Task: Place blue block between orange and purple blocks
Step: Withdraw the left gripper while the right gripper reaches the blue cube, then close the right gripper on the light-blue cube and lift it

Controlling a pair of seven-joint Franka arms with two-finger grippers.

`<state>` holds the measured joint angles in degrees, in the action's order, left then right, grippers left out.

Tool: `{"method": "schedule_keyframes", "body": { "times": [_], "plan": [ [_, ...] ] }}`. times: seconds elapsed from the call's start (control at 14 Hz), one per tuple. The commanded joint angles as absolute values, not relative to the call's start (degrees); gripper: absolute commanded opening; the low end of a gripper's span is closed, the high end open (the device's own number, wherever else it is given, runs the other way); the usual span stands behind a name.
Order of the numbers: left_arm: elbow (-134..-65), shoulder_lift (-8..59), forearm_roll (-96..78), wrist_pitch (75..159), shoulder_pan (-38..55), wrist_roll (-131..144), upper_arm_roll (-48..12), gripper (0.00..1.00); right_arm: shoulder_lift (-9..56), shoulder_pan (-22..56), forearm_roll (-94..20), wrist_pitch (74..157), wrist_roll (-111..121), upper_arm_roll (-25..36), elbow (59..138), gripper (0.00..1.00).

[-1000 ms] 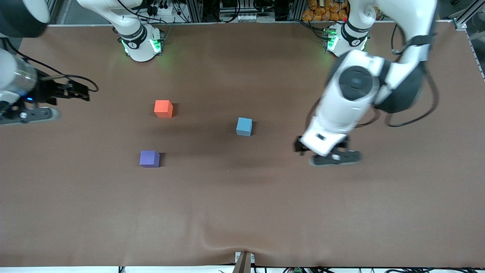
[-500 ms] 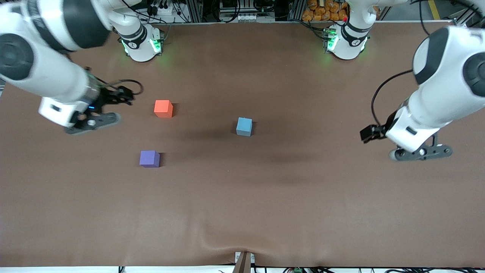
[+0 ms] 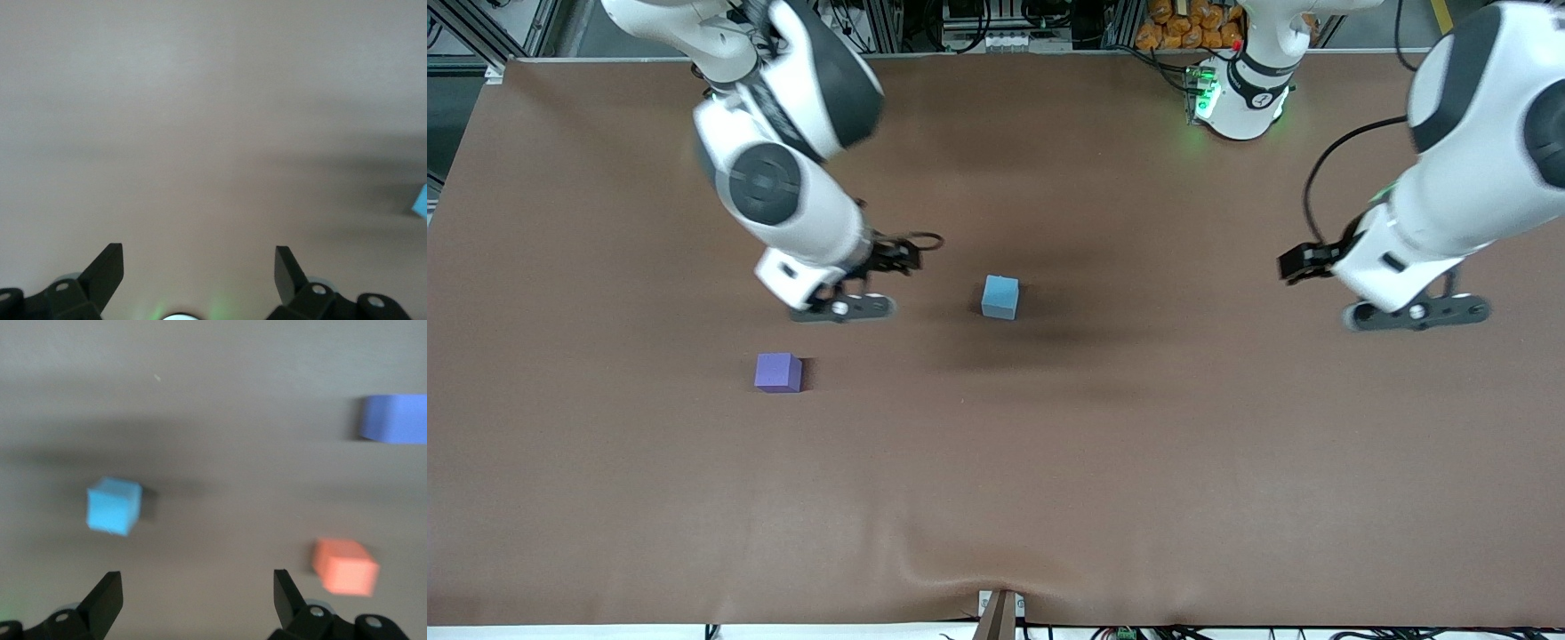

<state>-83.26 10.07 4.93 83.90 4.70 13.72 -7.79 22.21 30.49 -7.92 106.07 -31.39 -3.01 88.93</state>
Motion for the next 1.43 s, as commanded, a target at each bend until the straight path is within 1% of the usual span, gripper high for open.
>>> {"method": "schedule_keyframes", "body": {
  "times": [0.0,0.07,0.14,0.29,0.43,0.5,0.64,1.14,1.21,1.29,1.36],
  "plan": [
    [-91.7,1.1,4.6,84.2,4.8,6.0,-3.8,1.00,22.5,34.5,-9.0,124.4,-41.1,-2.7,99.8,1.00],
    [-91.8,0.7,4.6,84.2,4.5,3.9,-2.8,1.00,24.5,35.9,-9.0,129.5,-42.0,-3.4,101.4,1.00],
    [-91.6,0.4,4.6,84.2,4.5,1.4,-1.5,1.00,26.9,36.7,-9.0,132.2,-43.8,-3.9,101.5,1.00],
    [-91.1,-0.1,3.8,84.4,4.4,-4.0,-0.2,1.00,30.5,37.5,-9.0,134.5,-45.4,-4.7,100.8,1.00],
    [-89.2,0.0,1.9,84.3,3.4,-5.2,-0.3,1.00,33.7,38.4,-8.8,138.1,-47.6,-6.1,100.6,1.00],
    [-88.7,0.1,1.8,84.1,3.9,-4.8,-0.7,1.00,35.7,39.2,-8.4,139.5,-48.5,-6.4,99.2,1.00],
    [-88.7,-0.2,1.8,82.6,3.5,-3.7,-2.1,1.00,37.2,39.6,-8.3,139.4,-48.6,-6.5,97.3,1.00],
    [-87.5,-0.1,-0.5,82.6,3.3,-1.5,-1.6,1.00,38.8,42.7,-7.9,139.8,-51.6,-6.5,96.3,1.00],
    [-87.3,-0.1,-0.8,82.6,3.2,-1.7,-1.5,1.00,39.0,42.9,-7.0,139.8,-52.1,-6.5,96.3,0.84],
    [-86.6,-0.1,-0.9,82.6,3.0,-2.0,-1.5,1.00,39.5,43.2,-5.1,139.8,-54.5,-6.5,96.2,0.38],
    [-86.3,-0.1,-0.7,82.6,3.2,-2.3,-1.7,1.00,39.8,43.7,-1.6,139.8,-57.8,-6.4,96.2,0.17]
  ]
}}
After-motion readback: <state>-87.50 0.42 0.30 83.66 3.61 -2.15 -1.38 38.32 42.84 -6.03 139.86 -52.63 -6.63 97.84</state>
